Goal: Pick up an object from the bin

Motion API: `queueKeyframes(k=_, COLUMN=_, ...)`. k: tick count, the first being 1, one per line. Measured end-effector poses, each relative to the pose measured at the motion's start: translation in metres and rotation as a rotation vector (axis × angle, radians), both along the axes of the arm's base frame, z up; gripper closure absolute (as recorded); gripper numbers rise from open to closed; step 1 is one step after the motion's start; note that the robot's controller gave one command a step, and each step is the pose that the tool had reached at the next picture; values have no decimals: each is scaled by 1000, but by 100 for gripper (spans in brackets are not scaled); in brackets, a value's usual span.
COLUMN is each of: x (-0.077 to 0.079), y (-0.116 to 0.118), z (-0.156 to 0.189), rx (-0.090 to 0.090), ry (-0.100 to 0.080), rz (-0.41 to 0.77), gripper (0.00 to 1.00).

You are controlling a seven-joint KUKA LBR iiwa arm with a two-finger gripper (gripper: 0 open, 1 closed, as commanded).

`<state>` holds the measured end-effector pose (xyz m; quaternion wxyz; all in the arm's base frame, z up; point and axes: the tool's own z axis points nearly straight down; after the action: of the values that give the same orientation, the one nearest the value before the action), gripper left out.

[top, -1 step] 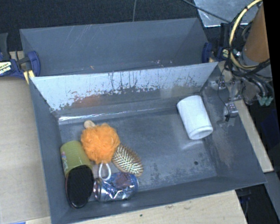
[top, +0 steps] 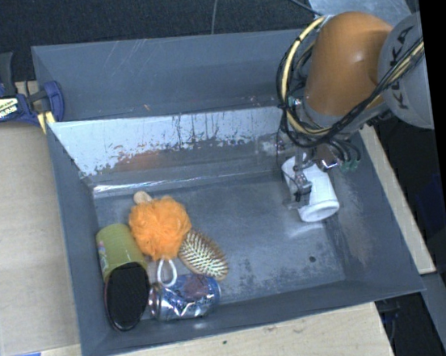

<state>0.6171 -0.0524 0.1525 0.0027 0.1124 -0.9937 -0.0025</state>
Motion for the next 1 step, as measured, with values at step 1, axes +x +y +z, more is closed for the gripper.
queueKeyframes(k=1, x=-8, y=25, z=-83, rx=2, ry=-1, rz=224, gripper=0)
